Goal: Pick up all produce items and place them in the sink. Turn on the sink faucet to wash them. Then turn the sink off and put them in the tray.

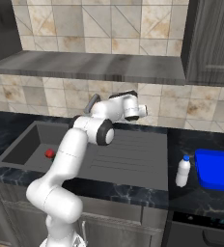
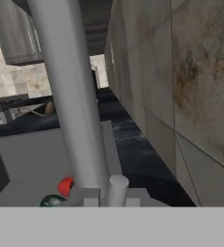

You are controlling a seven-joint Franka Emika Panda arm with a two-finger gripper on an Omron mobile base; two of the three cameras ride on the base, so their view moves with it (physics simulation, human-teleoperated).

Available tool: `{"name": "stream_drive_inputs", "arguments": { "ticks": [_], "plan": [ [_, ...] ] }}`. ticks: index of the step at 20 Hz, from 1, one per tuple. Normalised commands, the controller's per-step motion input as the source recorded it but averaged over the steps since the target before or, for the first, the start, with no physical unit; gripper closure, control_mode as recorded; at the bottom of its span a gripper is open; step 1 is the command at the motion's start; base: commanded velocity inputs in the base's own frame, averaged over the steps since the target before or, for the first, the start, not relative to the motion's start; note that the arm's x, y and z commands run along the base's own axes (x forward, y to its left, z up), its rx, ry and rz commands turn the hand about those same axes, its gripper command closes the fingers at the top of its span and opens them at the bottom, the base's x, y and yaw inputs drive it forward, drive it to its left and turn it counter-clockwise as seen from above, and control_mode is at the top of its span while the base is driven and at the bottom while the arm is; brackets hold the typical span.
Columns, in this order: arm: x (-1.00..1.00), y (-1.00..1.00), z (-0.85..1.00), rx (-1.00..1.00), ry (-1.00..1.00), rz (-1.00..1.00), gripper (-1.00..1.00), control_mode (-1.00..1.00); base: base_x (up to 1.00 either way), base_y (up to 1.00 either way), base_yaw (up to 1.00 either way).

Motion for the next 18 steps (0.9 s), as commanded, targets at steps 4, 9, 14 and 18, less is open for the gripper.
{"name": "stream_drive_inputs", "arguments": {
  "ticks": [4,9,14,18],
  "plan": [
    [0.0,-0.03,0.05,-0.03,-0.08,0.01,-1.0,-1.0,0.0,0.0,0.0],
    [0.0,-0.13,0.21,0.0,-0.04,0.0,-1.0,-1.0,0.0,0.0,0.0],
    [0.0,-0.21,0.3,0.0,-0.01,0.0,-1.0,-1.0,0.0,0.0,0.0],
    [-0.02,-0.19,0.31,0.0,-0.01,0.0,-1.0,-1.0,0.0,0.0,0.0]
  ]
}}
